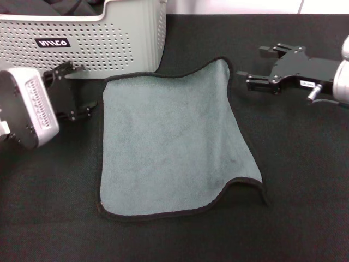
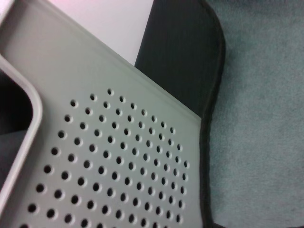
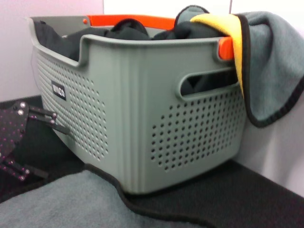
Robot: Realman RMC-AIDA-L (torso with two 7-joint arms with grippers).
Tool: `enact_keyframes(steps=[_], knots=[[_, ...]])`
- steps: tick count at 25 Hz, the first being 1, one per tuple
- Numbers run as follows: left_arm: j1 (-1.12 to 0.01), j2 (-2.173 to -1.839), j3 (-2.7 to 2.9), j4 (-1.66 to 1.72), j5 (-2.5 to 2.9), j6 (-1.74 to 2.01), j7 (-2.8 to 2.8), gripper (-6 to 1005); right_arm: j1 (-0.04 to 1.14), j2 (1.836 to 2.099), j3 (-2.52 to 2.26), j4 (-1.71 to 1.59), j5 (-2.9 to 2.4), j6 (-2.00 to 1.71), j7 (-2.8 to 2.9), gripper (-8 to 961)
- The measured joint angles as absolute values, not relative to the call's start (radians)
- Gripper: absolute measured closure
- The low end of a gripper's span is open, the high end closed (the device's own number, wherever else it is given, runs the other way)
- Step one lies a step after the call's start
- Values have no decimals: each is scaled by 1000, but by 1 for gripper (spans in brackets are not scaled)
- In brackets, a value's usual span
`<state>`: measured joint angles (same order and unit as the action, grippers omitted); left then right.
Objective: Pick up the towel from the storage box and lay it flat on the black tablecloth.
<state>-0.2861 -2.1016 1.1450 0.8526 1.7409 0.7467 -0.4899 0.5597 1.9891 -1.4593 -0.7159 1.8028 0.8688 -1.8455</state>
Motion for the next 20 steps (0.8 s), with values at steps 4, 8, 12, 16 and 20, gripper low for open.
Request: enact_keyframes(steps=[4,8,12,16,20], knots=[[-217,-2100,1173,887,1673,783,-491,173,470,1986,-1452,-831,1785,932,-1837,140],[-149,-2095,1161,927,1556,890,-539,132,407,1982,-1415,-915,1782,1045,-1836,141],[-126,-2077,1074,945,1472,1124,-756,133,379,1983,-1347,-938,1780,1191,-1836,143],[-181,-2038,927,891,1470,1445,-1040,135,369,1977,-1246,-941,1780,1437,-1824,144],[-278,-1968,884,770,1470,1710,-1229,136,374,1952,-1177,-945,1779,1665,-1784,146]])
